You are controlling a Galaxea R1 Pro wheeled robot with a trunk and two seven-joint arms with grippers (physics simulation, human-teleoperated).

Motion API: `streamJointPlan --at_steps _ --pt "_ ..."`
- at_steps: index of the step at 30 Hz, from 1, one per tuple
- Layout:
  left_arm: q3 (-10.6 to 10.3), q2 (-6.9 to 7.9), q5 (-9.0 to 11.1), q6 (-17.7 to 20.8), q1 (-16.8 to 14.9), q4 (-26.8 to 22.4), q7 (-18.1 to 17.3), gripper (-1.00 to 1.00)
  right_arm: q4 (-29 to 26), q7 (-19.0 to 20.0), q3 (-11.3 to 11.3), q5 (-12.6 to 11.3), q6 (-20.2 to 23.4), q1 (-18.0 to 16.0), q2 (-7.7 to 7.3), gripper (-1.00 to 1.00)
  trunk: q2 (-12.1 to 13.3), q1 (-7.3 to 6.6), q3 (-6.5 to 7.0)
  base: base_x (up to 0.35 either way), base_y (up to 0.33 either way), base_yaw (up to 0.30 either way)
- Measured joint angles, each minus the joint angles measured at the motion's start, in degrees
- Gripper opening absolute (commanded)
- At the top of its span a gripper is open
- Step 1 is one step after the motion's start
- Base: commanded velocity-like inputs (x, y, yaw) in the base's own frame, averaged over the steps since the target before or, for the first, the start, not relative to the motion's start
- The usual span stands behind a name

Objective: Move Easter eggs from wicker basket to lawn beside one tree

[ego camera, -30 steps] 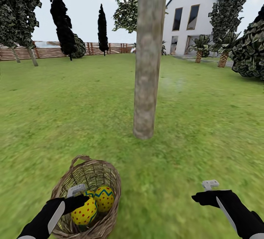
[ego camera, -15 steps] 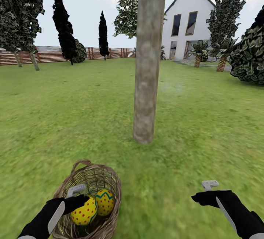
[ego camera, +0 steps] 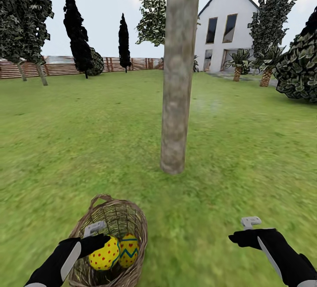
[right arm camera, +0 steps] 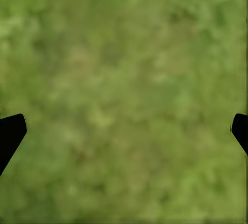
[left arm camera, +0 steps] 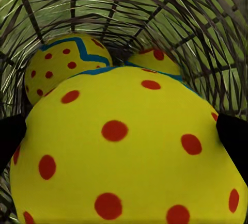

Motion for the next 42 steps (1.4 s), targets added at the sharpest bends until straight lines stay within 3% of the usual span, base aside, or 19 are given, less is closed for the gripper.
streamJointPlan --at_steps 3,5,7,25,42 --pt "0.1 0.02 0.0 0.0 0.0 0.0 0.1 -1.0 0.0 -0.6 0.0 0.0 0.0 0.0 0.16 1.0 1.2 -0.65 0.54 -0.047 0.034 0.0" --pt "0.0 -0.14 0.0 0.0 0.0 -0.1 3.4 -1.0 0.0 -0.6 0.0 0.0 0.0 0.0 0.16 1.0 2.0 -1.1 0.9 -0.005 0.004 0.0" --pt "0.0 -1.37 0.0 -0.1 0.0 0.0 4.8 -1.0 0.0 -0.6 0.0 0.0 0.0 0.0 0.16 1.0 2.8 -1.54 1.26 0.0 0.0 0.0" --pt "-0.1 -2.17 -0.1 -0.1 0.0 0.0 5.0 -1.0 0.0 -0.6 0.0 0.0 0.0 0.0 0.15 1.0 10.0 -5.49 4.49 0.0 0.002 0.0" --pt "-0.2 -2.4 -0.1 -0.2 0.0 0.0 4.9 -1.0 0.9 -0.6 0.0 -0.2 -0.4 0.0 0.0 1.0 10.0 -5.47 4.49 -0.079 0.0 0.0"
